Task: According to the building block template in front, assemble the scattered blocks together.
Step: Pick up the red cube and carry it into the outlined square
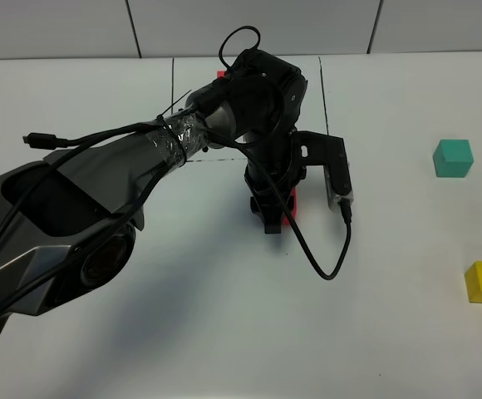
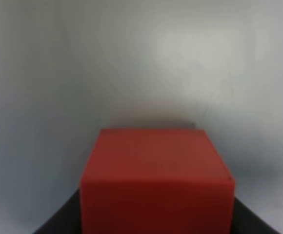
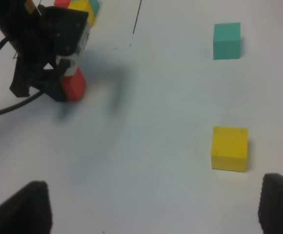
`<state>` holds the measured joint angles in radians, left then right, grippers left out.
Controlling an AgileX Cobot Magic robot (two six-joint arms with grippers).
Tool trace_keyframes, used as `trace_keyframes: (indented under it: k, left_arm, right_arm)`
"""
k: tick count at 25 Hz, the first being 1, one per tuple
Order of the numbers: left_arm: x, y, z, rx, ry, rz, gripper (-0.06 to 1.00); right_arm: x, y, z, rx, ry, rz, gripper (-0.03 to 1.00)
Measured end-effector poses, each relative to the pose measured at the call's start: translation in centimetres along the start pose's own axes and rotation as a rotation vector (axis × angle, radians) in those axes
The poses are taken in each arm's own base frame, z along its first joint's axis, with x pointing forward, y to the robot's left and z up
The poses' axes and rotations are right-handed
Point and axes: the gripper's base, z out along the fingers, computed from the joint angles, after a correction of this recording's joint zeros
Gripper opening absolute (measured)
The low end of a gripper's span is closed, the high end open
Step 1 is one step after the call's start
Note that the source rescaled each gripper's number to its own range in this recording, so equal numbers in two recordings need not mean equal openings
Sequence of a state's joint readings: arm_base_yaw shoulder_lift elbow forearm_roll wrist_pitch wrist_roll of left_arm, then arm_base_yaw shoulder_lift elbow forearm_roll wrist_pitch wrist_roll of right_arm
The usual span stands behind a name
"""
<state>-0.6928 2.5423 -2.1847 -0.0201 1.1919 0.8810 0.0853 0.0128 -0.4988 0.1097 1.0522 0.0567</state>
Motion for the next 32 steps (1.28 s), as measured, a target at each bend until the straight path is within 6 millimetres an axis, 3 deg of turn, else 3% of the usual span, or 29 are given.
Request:
trace_keyframes:
  k: [32]
  left_arm:
    - [-0.01, -0.01, 0.8, 0.014, 0.008, 0.0, 0.0]
  right_arm:
    - [0.0, 0.0, 0.0, 0.0, 0.0, 0.002, 0.76]
